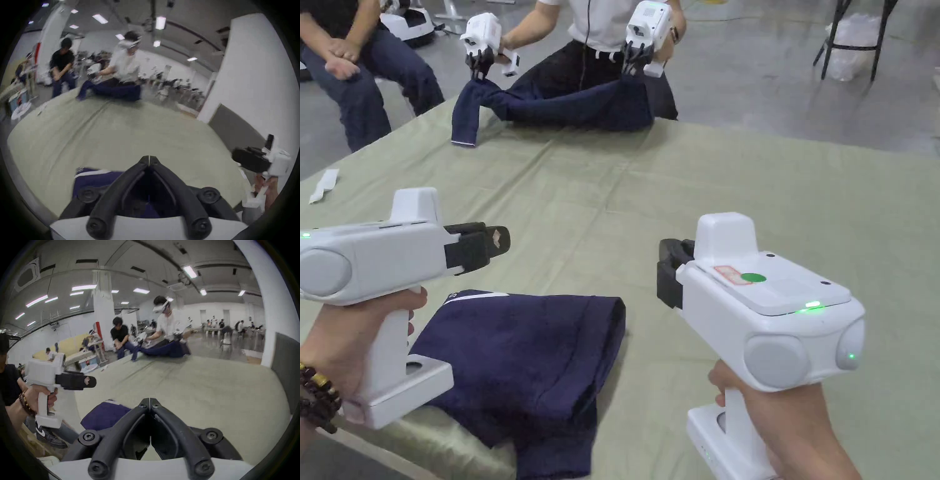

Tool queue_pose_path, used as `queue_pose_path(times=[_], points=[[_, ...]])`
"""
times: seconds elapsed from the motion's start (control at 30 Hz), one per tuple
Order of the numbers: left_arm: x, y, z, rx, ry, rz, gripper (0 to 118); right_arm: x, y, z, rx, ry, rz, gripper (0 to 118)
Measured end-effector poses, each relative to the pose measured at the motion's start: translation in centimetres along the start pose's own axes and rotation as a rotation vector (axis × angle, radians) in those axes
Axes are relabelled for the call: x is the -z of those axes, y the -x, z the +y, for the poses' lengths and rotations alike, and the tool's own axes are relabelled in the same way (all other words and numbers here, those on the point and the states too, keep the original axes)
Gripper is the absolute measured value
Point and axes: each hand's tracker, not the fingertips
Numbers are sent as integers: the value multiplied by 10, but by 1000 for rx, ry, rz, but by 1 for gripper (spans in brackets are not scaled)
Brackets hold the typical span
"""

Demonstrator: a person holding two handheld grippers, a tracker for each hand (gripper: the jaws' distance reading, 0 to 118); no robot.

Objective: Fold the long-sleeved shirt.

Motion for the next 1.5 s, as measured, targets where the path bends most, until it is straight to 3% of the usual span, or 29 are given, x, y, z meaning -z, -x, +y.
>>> queue_pose_path(times=[0.17, 0.3, 0.47, 0.6, 0.87, 1.1, 1.23, 1.27, 1.33, 1.37, 1.4, 1.47, 1.5], points=[[-2, -141, 2, 124, -158, -58, 4, -104, -75, 28, 33, -139, -186, 0], [7, -229, -22, 159, -194, -160, 4, -178, -125, 23, -50, -197, -431, 0], [30, -305, -80, 323, -320, -49, 4, -246, -175, -11, -29, -269, -580, 0], [52, -331, -132, 337, -323, 8, 4, -274, -197, -48, -29, -262, -710, 0], [49, -335, -193, 323, -243, 53, 4, -285, -199, -117, -39, -252, -695, 0], [41, -328, -193, 373, -259, 112, 4, -271, -198, -125, -27, -211, -703, 0], [42, -321, -190, 326, -250, 115, 6, -272, -199, -124, -27, -209, -706, 0], [42, -319, -190, 326, -248, 118, 13, -273, -199, -124, -27, -209, -704, 0], [42, -317, -189, 325, -232, 106, 58, -272, -198, -121, -34, -209, -699, 0], [42, -317, -190, 325, -230, 102, 81, -272, -198, -120, -31, -210, -699, 2], [42, -318, -191, 328, -234, 109, 100, -272, -199, -120, -25, -214, -697, 22], [38, -316, -192, 324, -265, 116, 110, -271, -199, -120, -18, -218, -690, 73], [38, -315, -191, 320, -280, 111, 111, -269, -199, -119, -19, -216, -688, 107]])
